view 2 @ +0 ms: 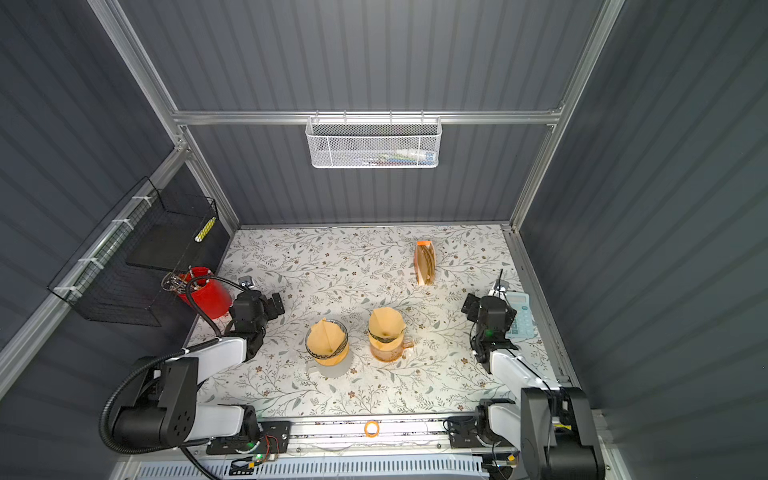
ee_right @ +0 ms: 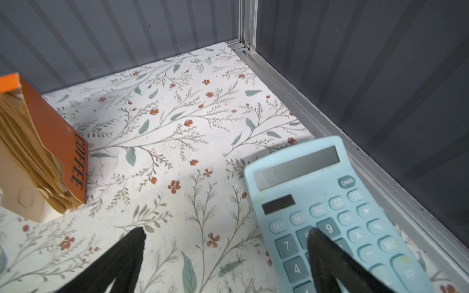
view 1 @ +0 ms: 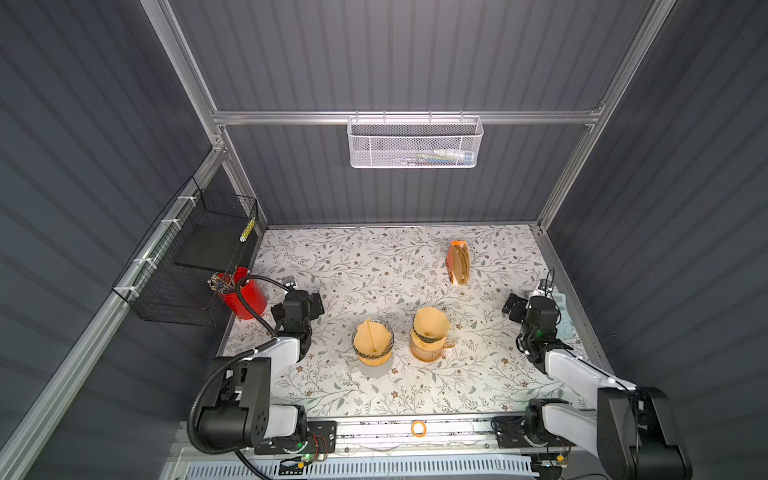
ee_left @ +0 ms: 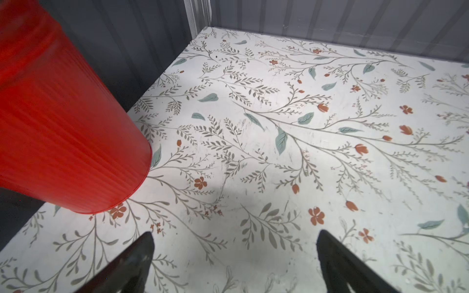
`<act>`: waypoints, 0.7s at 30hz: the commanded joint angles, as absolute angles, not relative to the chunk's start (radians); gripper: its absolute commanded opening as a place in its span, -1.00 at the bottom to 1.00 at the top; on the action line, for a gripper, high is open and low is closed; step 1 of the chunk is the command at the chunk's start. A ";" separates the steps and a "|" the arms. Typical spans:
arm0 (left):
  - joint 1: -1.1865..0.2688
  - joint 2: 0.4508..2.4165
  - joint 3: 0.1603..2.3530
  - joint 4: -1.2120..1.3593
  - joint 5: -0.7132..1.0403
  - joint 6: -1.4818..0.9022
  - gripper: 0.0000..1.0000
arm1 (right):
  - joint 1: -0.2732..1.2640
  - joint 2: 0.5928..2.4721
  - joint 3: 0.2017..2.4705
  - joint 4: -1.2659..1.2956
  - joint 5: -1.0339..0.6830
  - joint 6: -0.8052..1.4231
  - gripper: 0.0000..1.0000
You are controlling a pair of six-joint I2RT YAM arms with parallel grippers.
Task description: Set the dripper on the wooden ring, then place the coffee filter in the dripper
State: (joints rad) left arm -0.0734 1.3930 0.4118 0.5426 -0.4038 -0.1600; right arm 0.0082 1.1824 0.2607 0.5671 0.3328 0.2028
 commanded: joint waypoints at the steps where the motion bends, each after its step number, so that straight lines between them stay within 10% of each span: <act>1: -0.058 1.453 0.415 0.770 -0.400 -0.108 0.99 | 0.006 1.201 0.229 0.880 0.343 0.126 0.98; 13: -0.038 1.717 0.376 1.107 -0.221 -0.040 0.99 | 0.000 1.477 0.252 1.137 0.215 0.047 0.99; 21: -0.040 1.708 0.471 0.893 -0.132 -0.005 1.00 | -0.038 1.466 0.314 1.012 0.116 0.064 0.98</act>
State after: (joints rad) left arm -0.0441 1.7081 0.4507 0.9249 -0.1703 -0.0357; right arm -0.0338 1.4609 0.3153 1.0126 0.1574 0.0700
